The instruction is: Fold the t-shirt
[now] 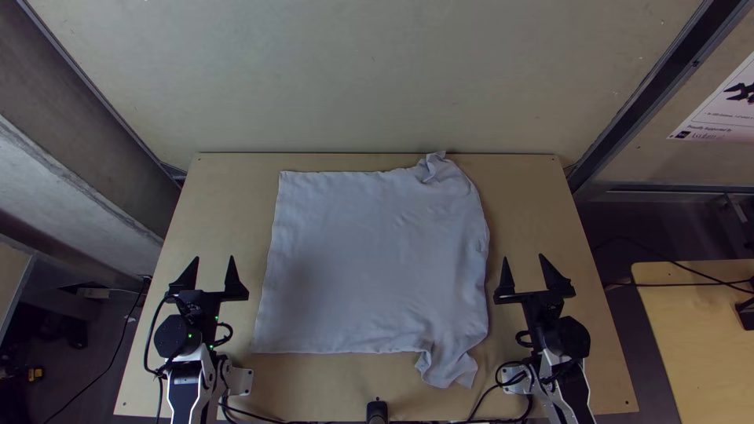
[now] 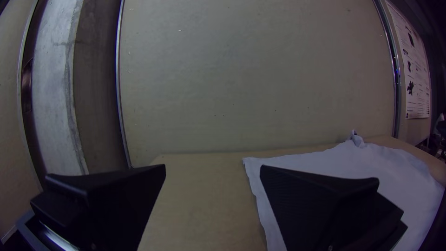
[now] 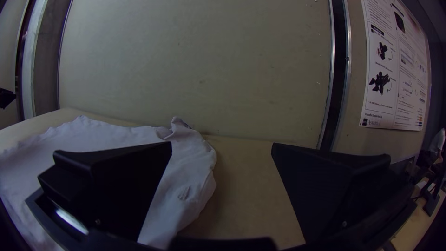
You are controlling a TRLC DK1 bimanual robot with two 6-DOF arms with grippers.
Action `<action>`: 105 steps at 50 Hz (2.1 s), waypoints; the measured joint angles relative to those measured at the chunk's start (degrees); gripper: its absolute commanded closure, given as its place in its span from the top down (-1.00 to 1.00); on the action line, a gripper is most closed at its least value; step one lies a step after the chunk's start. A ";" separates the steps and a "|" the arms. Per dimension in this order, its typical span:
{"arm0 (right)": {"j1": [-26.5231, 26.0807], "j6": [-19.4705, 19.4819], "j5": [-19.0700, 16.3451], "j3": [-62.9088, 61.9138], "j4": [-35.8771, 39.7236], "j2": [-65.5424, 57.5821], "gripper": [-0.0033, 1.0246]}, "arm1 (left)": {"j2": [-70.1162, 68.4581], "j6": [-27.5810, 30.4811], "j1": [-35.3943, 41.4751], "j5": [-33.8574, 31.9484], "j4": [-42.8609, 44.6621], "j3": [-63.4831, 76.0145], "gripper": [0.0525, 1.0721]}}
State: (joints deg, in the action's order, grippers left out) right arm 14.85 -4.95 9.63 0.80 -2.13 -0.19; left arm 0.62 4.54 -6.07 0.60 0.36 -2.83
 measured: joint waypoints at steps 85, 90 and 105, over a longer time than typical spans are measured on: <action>-3.82 0.22 0.00 58.80 0.09 -58.58 0.92 | 64.76 -3.67 0.61 1.57 -9.01 -66.60 0.91; -4.55 0.90 -0.02 65.55 2.93 -65.59 0.92 | 70.49 -4.55 1.42 1.51 -11.67 -72.96 0.91; -6.32 5.66 -2.01 81.20 7.69 -84.06 0.92 | 85.72 -6.73 4.83 1.33 -18.45 -89.05 0.91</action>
State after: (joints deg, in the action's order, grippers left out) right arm 8.54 0.71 7.62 82.00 5.56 -84.25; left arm 86.35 -2.20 -1.23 1.93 -18.09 -91.88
